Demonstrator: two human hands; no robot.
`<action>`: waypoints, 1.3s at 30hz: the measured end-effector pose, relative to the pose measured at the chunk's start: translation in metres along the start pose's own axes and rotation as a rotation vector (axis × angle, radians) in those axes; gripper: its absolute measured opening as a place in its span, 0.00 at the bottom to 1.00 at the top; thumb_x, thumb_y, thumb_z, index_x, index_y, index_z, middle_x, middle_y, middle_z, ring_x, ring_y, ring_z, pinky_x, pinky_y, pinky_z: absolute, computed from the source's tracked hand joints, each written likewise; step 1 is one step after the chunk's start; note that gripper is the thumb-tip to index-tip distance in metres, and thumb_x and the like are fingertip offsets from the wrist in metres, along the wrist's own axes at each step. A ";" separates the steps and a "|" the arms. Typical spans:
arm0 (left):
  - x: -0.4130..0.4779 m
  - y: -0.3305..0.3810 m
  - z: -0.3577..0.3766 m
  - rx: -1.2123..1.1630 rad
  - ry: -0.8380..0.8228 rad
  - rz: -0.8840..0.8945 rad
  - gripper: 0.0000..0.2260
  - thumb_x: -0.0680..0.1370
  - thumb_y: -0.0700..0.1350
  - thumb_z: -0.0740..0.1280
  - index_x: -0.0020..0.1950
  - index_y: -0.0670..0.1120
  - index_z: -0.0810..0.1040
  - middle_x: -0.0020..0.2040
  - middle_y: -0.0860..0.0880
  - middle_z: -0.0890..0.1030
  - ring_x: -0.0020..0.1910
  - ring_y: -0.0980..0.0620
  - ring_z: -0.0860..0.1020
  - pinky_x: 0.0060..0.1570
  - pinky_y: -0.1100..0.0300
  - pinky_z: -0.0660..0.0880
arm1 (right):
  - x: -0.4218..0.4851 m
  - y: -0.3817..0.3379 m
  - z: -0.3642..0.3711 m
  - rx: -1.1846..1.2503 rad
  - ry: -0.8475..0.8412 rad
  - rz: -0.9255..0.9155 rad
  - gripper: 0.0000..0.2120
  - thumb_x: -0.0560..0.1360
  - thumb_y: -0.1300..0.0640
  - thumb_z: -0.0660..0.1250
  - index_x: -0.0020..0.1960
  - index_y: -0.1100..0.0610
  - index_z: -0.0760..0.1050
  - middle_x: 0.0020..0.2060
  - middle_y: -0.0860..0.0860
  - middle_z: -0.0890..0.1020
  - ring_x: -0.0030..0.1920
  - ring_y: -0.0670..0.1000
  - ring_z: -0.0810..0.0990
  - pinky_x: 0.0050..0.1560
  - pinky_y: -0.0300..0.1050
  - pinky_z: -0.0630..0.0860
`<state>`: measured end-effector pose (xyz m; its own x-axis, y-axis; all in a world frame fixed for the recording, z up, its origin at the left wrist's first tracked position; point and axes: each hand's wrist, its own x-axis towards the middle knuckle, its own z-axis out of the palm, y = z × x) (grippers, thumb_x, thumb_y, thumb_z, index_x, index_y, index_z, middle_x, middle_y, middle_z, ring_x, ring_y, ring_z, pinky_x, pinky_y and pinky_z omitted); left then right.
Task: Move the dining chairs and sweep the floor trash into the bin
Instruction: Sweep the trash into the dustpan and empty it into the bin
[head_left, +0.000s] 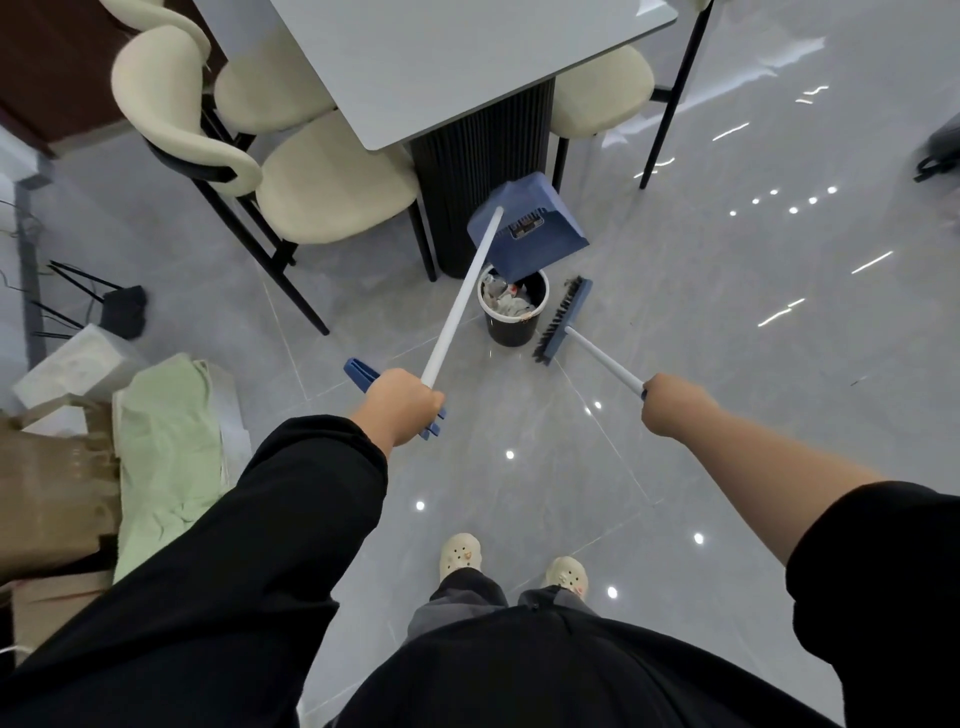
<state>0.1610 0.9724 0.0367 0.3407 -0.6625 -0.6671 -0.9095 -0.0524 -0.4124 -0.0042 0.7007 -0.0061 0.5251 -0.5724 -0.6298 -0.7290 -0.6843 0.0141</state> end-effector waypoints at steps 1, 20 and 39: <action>0.002 0.000 -0.002 0.009 -0.036 0.020 0.14 0.80 0.42 0.62 0.65 0.44 0.68 0.60 0.49 0.78 0.54 0.46 0.80 0.43 0.57 0.71 | 0.000 -0.001 0.001 0.003 -0.005 0.003 0.13 0.78 0.61 0.59 0.61 0.61 0.73 0.44 0.54 0.75 0.40 0.55 0.75 0.37 0.43 0.70; -0.018 -0.017 0.014 -0.029 0.004 -0.014 0.14 0.79 0.40 0.61 0.64 0.43 0.67 0.58 0.47 0.78 0.52 0.45 0.80 0.40 0.56 0.69 | -0.001 -0.037 -0.006 0.049 -0.042 -0.011 0.13 0.77 0.61 0.61 0.60 0.61 0.72 0.38 0.52 0.73 0.41 0.55 0.76 0.40 0.44 0.73; -0.011 0.002 0.026 -0.016 -0.025 -0.002 0.15 0.80 0.43 0.62 0.66 0.43 0.68 0.61 0.47 0.77 0.57 0.45 0.79 0.49 0.55 0.74 | -0.016 -0.043 -0.002 0.154 -0.077 0.025 0.14 0.78 0.61 0.59 0.62 0.61 0.72 0.35 0.52 0.70 0.29 0.50 0.70 0.27 0.41 0.67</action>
<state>0.1620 0.9995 0.0271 0.3485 -0.6435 -0.6815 -0.9124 -0.0663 -0.4040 0.0198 0.7381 0.0050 0.4752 -0.5479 -0.6885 -0.8033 -0.5895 -0.0852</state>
